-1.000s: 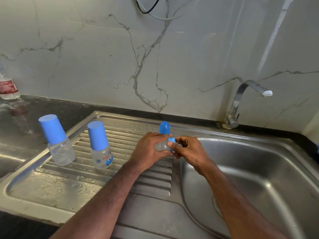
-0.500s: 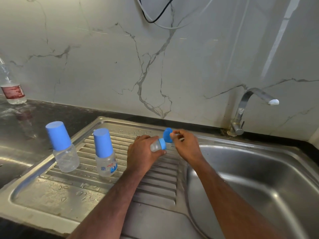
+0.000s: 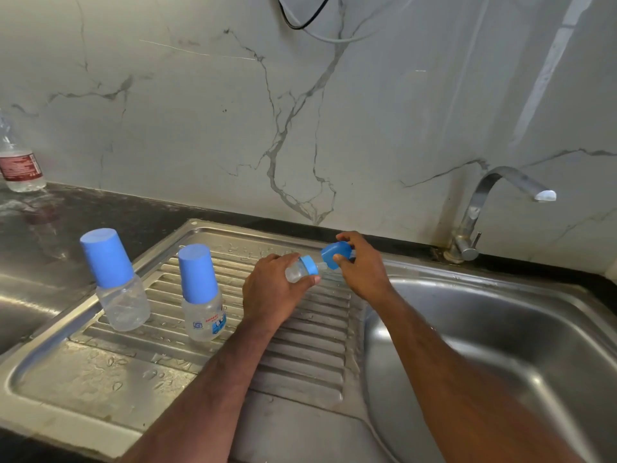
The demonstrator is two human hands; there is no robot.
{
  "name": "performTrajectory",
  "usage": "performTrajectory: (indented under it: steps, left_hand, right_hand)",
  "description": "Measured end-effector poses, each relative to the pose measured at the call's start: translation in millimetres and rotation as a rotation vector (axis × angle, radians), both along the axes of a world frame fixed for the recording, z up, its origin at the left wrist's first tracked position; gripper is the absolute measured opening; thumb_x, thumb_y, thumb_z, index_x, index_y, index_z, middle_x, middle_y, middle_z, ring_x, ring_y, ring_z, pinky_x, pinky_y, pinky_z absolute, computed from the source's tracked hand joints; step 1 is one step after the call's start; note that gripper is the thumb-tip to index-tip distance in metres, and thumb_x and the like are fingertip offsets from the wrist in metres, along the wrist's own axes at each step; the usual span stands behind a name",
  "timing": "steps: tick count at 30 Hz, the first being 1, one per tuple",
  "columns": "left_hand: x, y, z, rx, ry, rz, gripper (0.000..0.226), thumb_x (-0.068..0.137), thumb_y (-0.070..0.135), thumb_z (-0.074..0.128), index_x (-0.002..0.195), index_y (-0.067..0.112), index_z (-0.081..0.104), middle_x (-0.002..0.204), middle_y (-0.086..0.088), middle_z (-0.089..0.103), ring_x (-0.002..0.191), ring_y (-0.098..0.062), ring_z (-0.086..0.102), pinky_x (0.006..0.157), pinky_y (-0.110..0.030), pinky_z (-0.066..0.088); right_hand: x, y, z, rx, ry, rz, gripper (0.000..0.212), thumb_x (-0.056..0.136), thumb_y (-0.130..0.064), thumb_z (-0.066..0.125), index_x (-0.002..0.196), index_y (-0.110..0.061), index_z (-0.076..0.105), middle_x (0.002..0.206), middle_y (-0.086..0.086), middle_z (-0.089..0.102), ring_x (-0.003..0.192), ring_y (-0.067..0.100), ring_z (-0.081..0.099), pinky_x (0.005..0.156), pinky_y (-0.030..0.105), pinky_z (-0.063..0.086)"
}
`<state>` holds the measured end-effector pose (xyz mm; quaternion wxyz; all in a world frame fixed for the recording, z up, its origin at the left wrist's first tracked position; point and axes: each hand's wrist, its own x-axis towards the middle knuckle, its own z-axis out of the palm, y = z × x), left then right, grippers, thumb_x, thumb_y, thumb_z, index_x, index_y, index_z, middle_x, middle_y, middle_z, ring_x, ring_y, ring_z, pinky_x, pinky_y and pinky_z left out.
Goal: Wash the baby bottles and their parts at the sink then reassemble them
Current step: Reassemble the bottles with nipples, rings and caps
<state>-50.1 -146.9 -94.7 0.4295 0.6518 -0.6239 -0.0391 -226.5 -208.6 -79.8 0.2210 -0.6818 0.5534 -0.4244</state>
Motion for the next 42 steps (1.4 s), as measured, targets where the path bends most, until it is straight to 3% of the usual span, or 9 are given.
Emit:
performTrajectory:
  steps: [2,4,7,13,25,30,35,38,42]
  left_hand:
    - [-2,2,1,0.003,0.01,0.004,0.063,0.076,0.063,0.075,0.127,0.028,0.066,0.109,0.002,0.067,0.101,-0.017,0.061,0.076,-0.032,0.047]
    - [-4,4,1,0.005,0.025,-0.006,0.063,0.076,0.063,0.075,0.128,0.027,0.066,0.109,0.002,0.067,0.1,-0.017,0.061,0.076,-0.033,0.048]
    - [-9,8,3,-0.016,0.044,-0.094,0.061,0.075,0.056,0.079,0.126,0.024,0.068,0.107,0.001,0.069,0.095,-0.015,0.061,0.076,-0.032,0.049]
    - [-14,17,4,0.002,0.036,-0.266,0.065,0.072,0.05,0.084,0.129,0.022,0.068,0.111,0.002,0.07,0.095,-0.012,0.061,0.081,-0.032,0.05]
    - [-13,15,5,-0.008,0.079,-0.387,0.065,0.069,0.046,0.087,0.127,0.023,0.068,0.117,0.004,0.069,0.106,-0.012,0.058,0.094,-0.042,0.049]
    - [-16,18,5,-0.022,0.094,-0.383,0.063,0.071,0.043,0.087,0.127,0.021,0.068,0.117,0.004,0.07,0.105,-0.01,0.061,0.094,-0.037,0.049]
    - [-25,23,6,-0.017,0.16,-0.396,0.059,0.075,0.042,0.084,0.127,0.02,0.067,0.115,0.01,0.066,0.102,-0.003,0.058,0.084,-0.014,0.039]
    - [-26,23,6,-0.024,0.239,-0.424,0.055,0.076,0.039,0.085,0.124,0.021,0.067,0.117,0.006,0.068,0.105,-0.002,0.06,0.088,-0.018,0.044]
    - [-26,24,9,-0.069,0.359,-0.453,0.059,0.062,0.035,0.094,0.113,0.031,0.066,0.11,0.009,0.067,0.103,-0.004,0.062,0.088,-0.017,0.048]
  right_hand:
    - [-5,18,3,0.028,-0.147,-0.065,0.036,0.097,-0.015,0.065,0.131,-0.025,0.055,0.126,-0.004,0.055,0.099,0.01,0.06,0.076,0.022,0.055]
    - [-11,37,3,0.05,-0.245,-0.063,0.031,0.097,-0.018,0.065,0.125,-0.028,0.057,0.126,-0.002,0.057,0.098,0.013,0.064,0.078,0.03,0.06]
    - [-15,60,-4,0.114,-0.341,0.038,0.026,0.098,-0.019,0.064,0.12,-0.032,0.058,0.124,-0.003,0.059,0.101,0.016,0.066,0.077,0.029,0.061]
    - [-16,79,-7,0.133,-0.439,0.119,0.029,0.097,-0.019,0.066,0.124,-0.028,0.061,0.126,-0.005,0.059,0.108,0.017,0.065,0.087,0.032,0.061]
    - [-35,77,5,0.19,-0.466,0.213,0.036,0.087,-0.011,0.077,0.121,-0.021,0.069,0.119,-0.001,0.068,0.106,0.017,0.067,0.092,0.036,0.06]
    - [-31,76,7,0.19,-0.424,0.177,0.039,0.083,-0.014,0.081,0.119,-0.02,0.068,0.114,0.001,0.069,0.102,0.019,0.069,0.088,0.035,0.061]
    - [-33,79,12,0.158,-0.468,0.211,0.036,0.085,-0.016,0.08,0.119,-0.016,0.068,0.111,0.004,0.07,0.095,0.019,0.069,0.078,0.027,0.06]
    - [-26,84,13,0.088,-0.476,0.182,0.039,0.086,-0.018,0.079,0.123,-0.019,0.067,0.112,0.001,0.071,0.096,0.018,0.07,0.081,0.029,0.06]
    - [-20,91,14,0.063,-0.642,0.245,0.053,0.083,-0.009,0.081,0.13,-0.022,0.062,0.111,0.004,0.074,0.1,0.016,0.071,0.089,0.033,0.06]
